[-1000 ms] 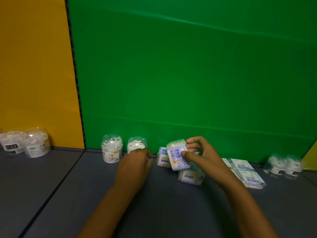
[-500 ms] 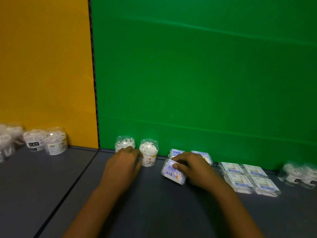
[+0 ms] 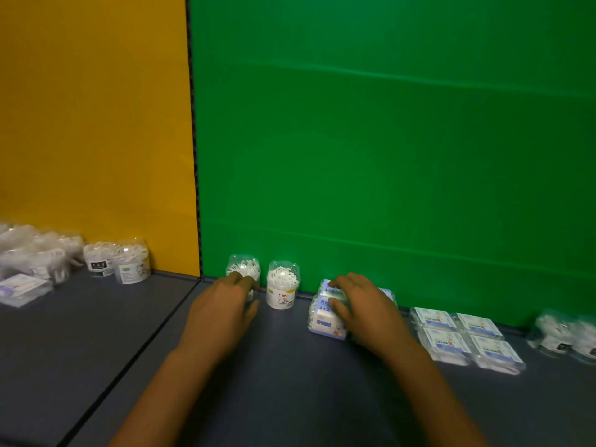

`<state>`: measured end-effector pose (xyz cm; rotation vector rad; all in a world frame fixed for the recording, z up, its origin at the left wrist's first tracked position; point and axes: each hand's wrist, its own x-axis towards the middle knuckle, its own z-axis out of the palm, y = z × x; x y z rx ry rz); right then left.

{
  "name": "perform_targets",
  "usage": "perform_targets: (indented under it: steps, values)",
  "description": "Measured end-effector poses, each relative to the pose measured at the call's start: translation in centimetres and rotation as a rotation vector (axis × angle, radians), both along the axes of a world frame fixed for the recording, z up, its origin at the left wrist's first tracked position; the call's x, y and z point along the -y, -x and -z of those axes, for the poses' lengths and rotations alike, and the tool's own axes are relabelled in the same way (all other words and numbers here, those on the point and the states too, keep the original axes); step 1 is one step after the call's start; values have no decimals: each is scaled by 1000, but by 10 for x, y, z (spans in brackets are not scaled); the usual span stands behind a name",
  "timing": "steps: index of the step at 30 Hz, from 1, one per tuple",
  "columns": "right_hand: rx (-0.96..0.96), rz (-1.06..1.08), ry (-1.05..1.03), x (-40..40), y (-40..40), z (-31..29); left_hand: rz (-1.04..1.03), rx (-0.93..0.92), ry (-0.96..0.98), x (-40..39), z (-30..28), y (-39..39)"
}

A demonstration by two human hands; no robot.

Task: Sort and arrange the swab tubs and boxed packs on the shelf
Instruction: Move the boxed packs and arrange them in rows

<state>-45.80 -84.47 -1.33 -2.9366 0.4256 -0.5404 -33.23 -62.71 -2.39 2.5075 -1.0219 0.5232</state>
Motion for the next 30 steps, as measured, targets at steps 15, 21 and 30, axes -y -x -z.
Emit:
perform_targets:
  steps: [15, 21, 30]
  values:
    - [38, -132, 101, -65, 27, -10, -179, -39, -53, -75, -19, 69]
    - [29, -237, 107, -111, 16, -14, -303, -46, -52, -134, -20, 81]
    - [26, -437, 96, -225, -36, -22, -528, -9, -2, -260, -23, 77]
